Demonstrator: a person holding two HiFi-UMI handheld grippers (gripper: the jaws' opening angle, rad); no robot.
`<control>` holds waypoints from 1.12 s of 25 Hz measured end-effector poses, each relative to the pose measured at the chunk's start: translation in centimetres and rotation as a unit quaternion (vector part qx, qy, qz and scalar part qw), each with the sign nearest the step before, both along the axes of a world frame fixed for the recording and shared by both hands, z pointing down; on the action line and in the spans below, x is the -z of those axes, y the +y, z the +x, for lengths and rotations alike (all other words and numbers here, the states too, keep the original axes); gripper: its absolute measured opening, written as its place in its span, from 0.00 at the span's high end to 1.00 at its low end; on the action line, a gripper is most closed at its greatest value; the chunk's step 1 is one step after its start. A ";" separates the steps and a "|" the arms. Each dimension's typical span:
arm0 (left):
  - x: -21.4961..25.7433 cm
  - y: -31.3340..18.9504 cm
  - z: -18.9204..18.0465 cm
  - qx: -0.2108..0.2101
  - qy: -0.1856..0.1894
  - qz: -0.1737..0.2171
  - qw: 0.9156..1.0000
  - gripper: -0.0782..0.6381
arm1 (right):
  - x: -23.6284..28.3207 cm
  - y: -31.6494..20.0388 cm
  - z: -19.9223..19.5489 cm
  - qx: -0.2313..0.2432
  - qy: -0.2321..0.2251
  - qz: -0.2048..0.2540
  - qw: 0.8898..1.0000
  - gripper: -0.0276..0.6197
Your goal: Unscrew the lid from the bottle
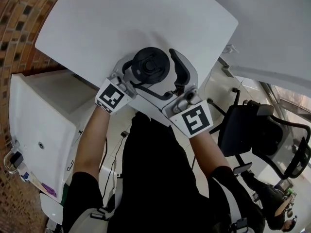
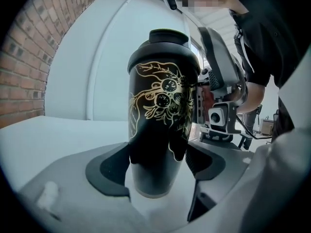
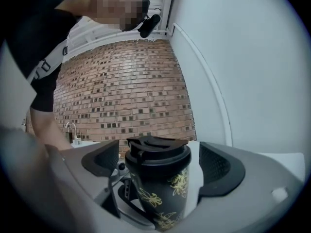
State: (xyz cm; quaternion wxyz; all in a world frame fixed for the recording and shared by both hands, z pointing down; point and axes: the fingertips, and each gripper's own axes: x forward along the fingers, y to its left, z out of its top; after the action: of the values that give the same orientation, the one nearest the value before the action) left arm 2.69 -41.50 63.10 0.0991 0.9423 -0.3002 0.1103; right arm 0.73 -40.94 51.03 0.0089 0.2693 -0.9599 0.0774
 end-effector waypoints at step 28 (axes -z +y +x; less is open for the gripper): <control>0.0 0.3 0.1 -0.038 0.016 -0.004 0.999 0.39 | -0.6 0.1 -2.2 0.107 0.033 0.034 0.993 0.25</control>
State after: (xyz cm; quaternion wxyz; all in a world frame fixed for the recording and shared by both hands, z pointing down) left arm 2.79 -41.24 63.06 0.1030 0.9543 -0.2622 0.1000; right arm -1.47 -40.85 51.67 0.0391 0.1676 -0.9845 0.0341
